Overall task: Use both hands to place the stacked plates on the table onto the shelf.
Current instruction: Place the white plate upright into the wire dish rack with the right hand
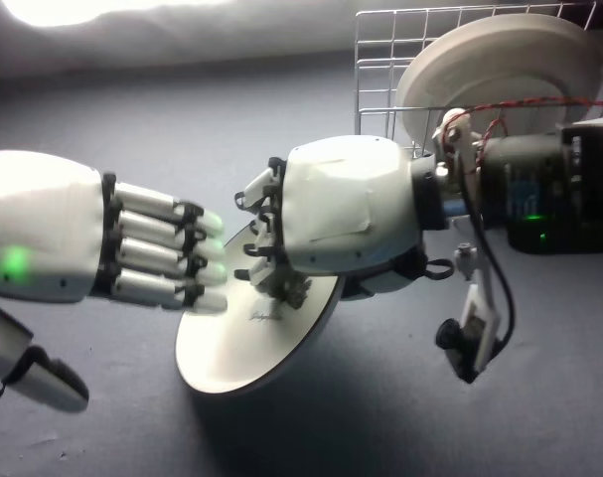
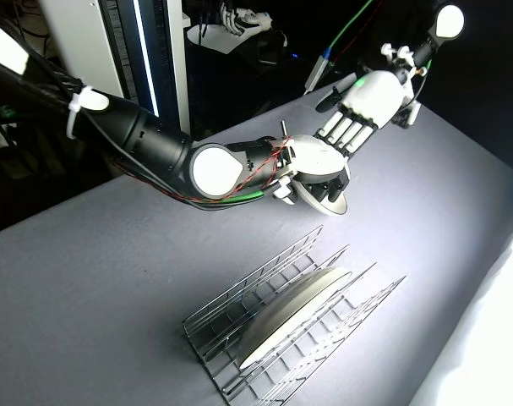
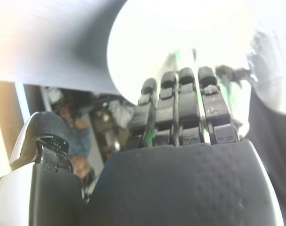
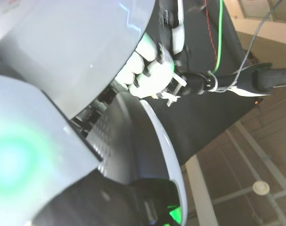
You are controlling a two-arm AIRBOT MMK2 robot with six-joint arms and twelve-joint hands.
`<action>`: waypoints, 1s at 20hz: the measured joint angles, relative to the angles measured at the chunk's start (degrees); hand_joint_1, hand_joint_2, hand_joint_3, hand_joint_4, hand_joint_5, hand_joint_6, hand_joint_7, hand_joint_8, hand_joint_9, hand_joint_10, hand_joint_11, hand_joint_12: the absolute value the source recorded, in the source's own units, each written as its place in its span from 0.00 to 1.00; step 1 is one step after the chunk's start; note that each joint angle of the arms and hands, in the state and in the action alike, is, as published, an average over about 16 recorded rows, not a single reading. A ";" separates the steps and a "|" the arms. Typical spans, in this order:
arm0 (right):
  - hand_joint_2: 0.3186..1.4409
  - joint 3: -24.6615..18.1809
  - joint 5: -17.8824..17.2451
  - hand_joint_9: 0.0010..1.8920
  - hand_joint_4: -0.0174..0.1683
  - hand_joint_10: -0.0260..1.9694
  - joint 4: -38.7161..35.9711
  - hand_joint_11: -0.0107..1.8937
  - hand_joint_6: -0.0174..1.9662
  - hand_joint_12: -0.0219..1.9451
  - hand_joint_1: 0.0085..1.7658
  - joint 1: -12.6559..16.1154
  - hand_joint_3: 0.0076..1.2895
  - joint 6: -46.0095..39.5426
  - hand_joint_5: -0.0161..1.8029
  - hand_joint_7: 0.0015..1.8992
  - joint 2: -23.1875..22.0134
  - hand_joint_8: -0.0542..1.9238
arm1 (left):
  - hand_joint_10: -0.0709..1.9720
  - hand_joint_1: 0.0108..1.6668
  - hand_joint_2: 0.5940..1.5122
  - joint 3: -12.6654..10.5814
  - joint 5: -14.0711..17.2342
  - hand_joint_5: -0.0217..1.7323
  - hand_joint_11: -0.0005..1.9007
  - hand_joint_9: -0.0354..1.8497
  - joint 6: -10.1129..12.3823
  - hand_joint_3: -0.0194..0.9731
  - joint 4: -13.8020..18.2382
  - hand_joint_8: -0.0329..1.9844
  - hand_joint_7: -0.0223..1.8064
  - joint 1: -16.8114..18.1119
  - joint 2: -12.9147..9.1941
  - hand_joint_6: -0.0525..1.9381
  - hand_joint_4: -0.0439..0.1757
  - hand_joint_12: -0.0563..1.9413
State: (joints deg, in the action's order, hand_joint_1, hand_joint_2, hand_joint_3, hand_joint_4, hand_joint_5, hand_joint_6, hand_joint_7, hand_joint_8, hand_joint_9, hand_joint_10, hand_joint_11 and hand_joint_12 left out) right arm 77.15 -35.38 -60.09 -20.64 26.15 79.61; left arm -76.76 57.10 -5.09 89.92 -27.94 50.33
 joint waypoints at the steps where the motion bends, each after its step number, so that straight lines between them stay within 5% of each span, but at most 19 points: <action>1: 0.56 -0.54 0.07 0.51 0.09 0.54 0.73 0.35 0.29 0.64 0.73 0.18 0.00 0.01 0.50 0.54 -0.66 0.31 | 0.04 0.00 0.63 0.72 -0.81 0.07 0.01 0.07 0.00 0.04 0.23 0.03 0.08 1.24 -0.73 0.03 0.22 0.12; 9: 0.56 -6.06 1.03 0.51 0.10 0.54 8.95 0.35 0.41 0.63 0.75 2.23 0.00 0.06 0.54 0.58 -6.34 0.36 | 0.04 0.00 0.62 4.52 -8.13 0.08 0.01 0.07 -1.37 0.03 3.41 0.03 0.08 7.99 -5.62 0.03 0.22 0.12; 20: 0.56 -13.18 4.11 0.51 0.10 0.54 29.44 0.36 0.44 0.62 0.77 5.49 0.00 -1.40 0.57 0.59 -12.31 0.41 | 0.04 0.00 0.62 6.10 -14.11 0.07 0.01 0.07 -3.63 0.03 7.09 0.03 0.08 10.03 -8.66 0.03 0.22 0.08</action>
State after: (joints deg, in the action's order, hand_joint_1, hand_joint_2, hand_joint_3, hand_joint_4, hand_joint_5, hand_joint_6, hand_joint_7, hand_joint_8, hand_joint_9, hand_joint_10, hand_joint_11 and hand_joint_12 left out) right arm 63.97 -31.27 -30.65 -15.16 24.75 67.29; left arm -70.66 42.99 -8.72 97.01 -17.91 41.66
